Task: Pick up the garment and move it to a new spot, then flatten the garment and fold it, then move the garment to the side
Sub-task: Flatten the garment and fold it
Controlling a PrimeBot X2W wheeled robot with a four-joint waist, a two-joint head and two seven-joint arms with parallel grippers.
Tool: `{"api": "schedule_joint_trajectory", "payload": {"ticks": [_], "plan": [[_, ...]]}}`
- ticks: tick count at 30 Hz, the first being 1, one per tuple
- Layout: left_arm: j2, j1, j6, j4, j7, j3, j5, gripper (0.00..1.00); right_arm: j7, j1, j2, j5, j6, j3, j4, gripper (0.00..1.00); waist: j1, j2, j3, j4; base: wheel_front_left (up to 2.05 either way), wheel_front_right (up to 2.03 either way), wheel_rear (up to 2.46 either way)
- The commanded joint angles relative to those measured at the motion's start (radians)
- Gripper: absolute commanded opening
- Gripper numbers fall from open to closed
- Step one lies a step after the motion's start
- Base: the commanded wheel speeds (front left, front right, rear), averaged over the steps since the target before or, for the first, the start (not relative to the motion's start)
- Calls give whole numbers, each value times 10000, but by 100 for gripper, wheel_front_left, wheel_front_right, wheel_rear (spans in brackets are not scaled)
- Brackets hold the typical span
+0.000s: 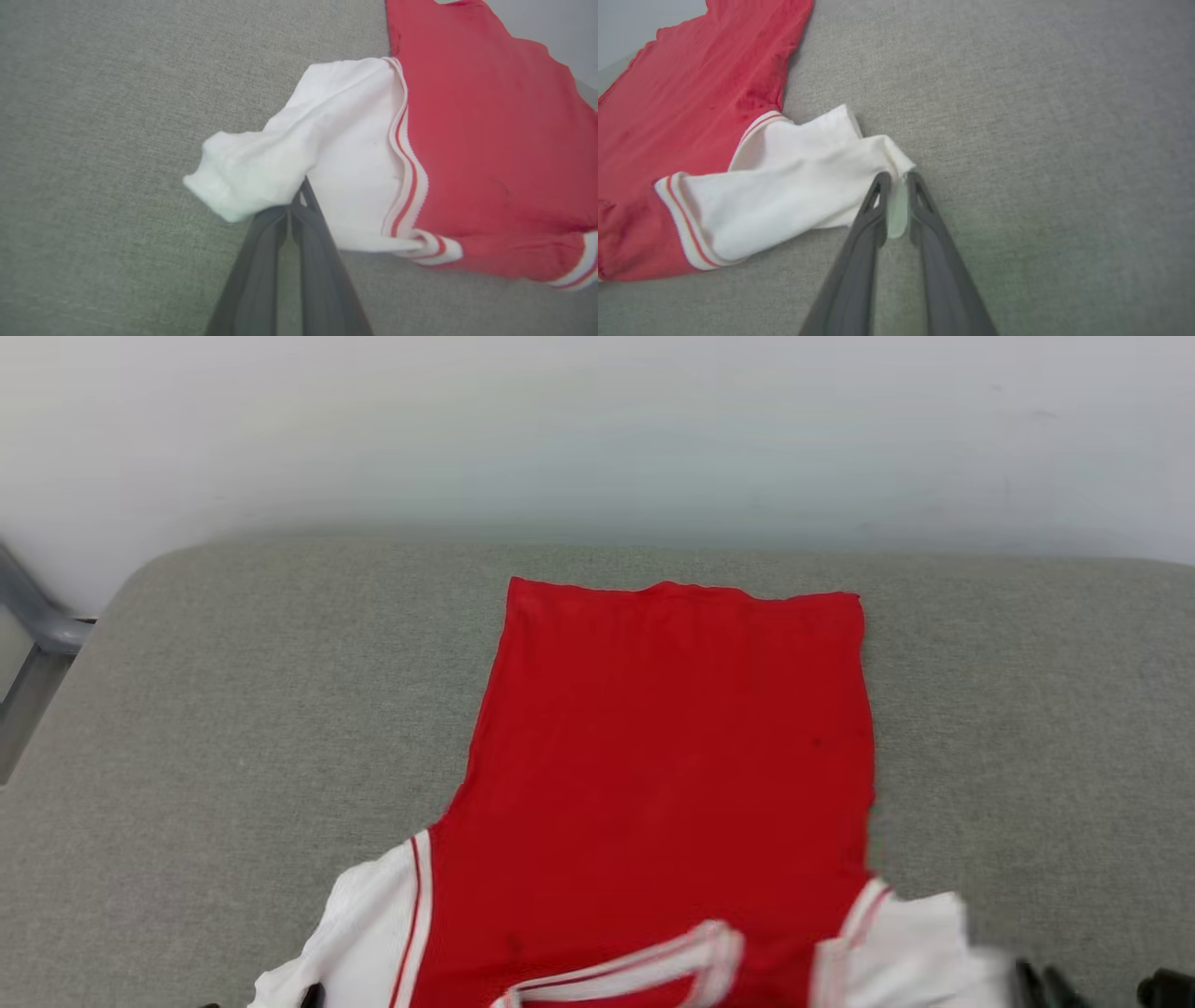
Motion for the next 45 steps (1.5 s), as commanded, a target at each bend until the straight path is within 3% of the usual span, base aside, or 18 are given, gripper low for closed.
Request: {"api": "schedule_joint_trajectory", "payload": {"ticks": [1,8,20,27,36,42,43,44,45], "plan": [[-22,-148,16,13,-48,30,-10,0,-116,-338,-187,99,-22,50,-162,100,2,-1,13,68,0,0,0],[-180,-630,-82,-328,-170,-176,166,0,380,-2077,-995,374,-19,-130,-178,100,2,-1,349,289,0,0,0],[-818,-2236,-197,-1437,-537,-662,1080,0,3420,-6872,-2637,902,-17,232,2605,100,2,-1,2238,1636,0,0,0],[-1092,-3108,-467,-1954,-630,-1067,1738,0,5131,-9134,-3465,586,-17,715,3381,100,2,-1,3460,2520,0,0,0],[-1502,-3613,-473,-2662,-689,-1023,2208,0,6170,-10761,-3872,-36,-17,1254,3884,100,2,-1,4599,3060,0,0,0],[-1753,-3653,-611,-2819,-704,-850,2382,0,7120,-10484,-3741,-165,-17,1473,4825,100,2,-1,4844,3149,0,0,0],[-1766,-3636,-628,-2816,-704,-807,2392,0,7338,-10337,-3684,-134,-17,1485,4987,89,2,-1,4855,3148,0,0,0],[-1794,-3621,-650,-2811,-704,-761,2432,0,7583,-10193,-3636,-131,-17,1474,5129,25,2,-1,4858,3145,0,0,0],[-1831,-3604,-674,-2798,-705,-723,2460,0,7831,-10063,-3602,-155,-17,1483,5258,0,2,-1,4851,3141,0,0,0]]}}
